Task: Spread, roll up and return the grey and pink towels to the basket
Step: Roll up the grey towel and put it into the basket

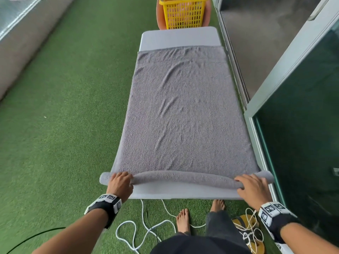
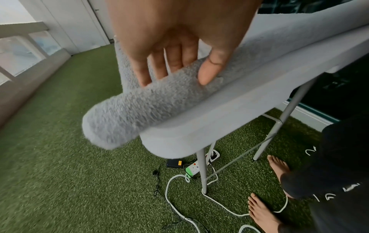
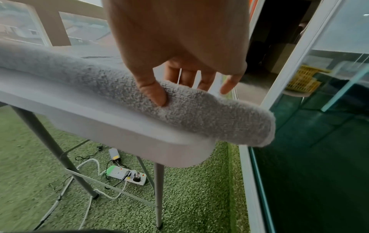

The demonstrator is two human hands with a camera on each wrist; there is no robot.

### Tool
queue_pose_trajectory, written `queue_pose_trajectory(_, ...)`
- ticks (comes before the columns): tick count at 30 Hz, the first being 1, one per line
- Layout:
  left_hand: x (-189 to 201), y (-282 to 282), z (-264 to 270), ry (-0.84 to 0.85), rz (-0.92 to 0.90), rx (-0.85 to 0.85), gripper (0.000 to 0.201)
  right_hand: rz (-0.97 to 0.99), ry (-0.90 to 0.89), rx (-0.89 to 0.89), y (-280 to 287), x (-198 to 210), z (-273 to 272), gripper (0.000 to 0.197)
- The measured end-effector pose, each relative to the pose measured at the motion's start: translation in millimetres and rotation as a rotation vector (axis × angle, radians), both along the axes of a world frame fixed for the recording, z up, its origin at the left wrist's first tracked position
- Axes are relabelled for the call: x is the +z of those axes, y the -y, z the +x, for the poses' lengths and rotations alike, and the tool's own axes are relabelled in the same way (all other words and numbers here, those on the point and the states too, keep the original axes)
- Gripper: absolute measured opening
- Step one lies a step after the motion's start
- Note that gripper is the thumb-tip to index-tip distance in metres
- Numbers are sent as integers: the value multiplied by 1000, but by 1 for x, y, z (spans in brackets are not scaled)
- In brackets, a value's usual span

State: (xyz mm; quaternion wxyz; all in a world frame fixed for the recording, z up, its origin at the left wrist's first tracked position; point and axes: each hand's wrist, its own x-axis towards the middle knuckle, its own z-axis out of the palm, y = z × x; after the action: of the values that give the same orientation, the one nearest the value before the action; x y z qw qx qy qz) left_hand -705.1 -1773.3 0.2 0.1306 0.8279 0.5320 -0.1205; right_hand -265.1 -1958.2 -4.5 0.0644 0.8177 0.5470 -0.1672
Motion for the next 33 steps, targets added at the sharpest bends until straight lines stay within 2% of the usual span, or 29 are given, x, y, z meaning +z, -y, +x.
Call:
queue_pose_trajectory(2,2,3,8,24,-25,-55,17,-63,33,14,0,7,12,18)
queue_pose_trajectory(4,3,2,12,11,-58,-69,25,-43,18,-11,0,9,20,17)
queue_pose_trajectory(7,-1,-2,14,65,7,-19,58,245,-18,-84,2,1,24,31)
queue_pose_trajectory(8,-5,-1,13,78,35,-6,62,284,-34,-96,5,-2,22,36)
queue_pose_trajectory(11,-19,13,10,66,38,-46,56,155,-61,-53,19,-14,14,53)
queue_pose_trajectory(14,-18,20,13,68,18,-62,62,75,-29,3,21,-15,19,70)
queue_pose_trajectory(16,-11,14,20,60,50,-35,50,25,37,2,8,-8,27,65)
queue_pose_trajectory(19,-6,5,31,35,53,-10,32,-34,123,27,-21,3,40,47)
queue_pose_trajectory(21,-9,-2,36,49,75,-1,22,6,126,17,-32,5,46,43)
queue_pose_trajectory(22,-8,-7,37,53,71,11,26,51,102,-8,-34,7,48,45)
queue_pose_trajectory(25,-9,-18,39,111,85,80,64,197,89,-39,-36,4,47,56)
queue_pose_trajectory(26,-10,-19,40,120,76,105,67,210,92,-20,-35,2,46,59)
queue_pose_trajectory(30,-22,-8,36,105,-9,-19,56,33,41,9,-23,-8,34,60)
queue_pose_trajectory(33,-22,-5,33,132,36,-42,40,44,17,-27,-19,-5,29,49)
